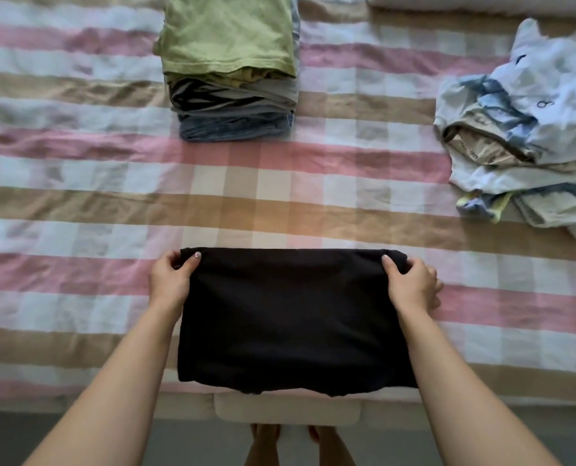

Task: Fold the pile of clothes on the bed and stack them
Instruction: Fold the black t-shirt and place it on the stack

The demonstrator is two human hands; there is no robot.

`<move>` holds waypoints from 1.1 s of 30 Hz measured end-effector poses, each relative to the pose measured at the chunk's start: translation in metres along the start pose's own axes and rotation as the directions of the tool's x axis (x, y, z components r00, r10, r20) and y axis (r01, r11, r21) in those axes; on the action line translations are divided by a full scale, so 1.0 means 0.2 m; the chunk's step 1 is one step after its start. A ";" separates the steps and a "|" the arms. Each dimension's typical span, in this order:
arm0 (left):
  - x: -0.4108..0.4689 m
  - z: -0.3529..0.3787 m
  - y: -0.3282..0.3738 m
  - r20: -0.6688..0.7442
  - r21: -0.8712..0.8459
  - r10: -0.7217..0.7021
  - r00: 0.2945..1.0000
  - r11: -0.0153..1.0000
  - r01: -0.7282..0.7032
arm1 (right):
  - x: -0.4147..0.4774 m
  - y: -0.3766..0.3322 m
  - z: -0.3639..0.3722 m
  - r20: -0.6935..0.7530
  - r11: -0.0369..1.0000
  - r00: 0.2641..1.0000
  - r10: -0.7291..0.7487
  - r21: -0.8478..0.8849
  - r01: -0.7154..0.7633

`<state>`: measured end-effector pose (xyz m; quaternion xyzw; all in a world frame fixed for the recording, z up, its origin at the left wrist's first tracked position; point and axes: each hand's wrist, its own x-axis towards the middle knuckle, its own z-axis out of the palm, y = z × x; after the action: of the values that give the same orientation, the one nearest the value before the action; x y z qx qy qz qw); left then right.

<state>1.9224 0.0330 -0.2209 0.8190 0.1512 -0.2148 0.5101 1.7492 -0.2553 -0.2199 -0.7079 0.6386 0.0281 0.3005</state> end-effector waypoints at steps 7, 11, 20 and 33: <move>0.17 0.11 0.17 -0.115 0.123 0.310 0.944 0.947 -0.296 | 0.17 -0.17 -0.02 -0.148 0.933 0.967 -0.206 0.268 0.240; 0.38 0.25 0.24 -0.115 0.200 0.338 0.934 0.929 -0.311 | 0.36 -0.32 0.04 -0.165 0.947 0.962 -0.218 0.201 0.249; 0.19 0.41 0.28 -0.115 0.575 0.560 0.820 0.711 -0.405 | 0.22 -0.17 0.03 -0.187 0.960 0.947 -0.261 0.047 0.274; -0.43 1.40 0.40 0.505 0.480 0.426 0.751 0.585 -0.654 | -0.16 0.29 -0.07 0.116 0.921 0.991 0.067 0.374 -0.106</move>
<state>1.8299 -0.2557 -0.2234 0.8965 -0.2800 -0.2201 0.2635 1.6849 -0.2333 -0.2163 -0.6050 0.6467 -0.0470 0.4621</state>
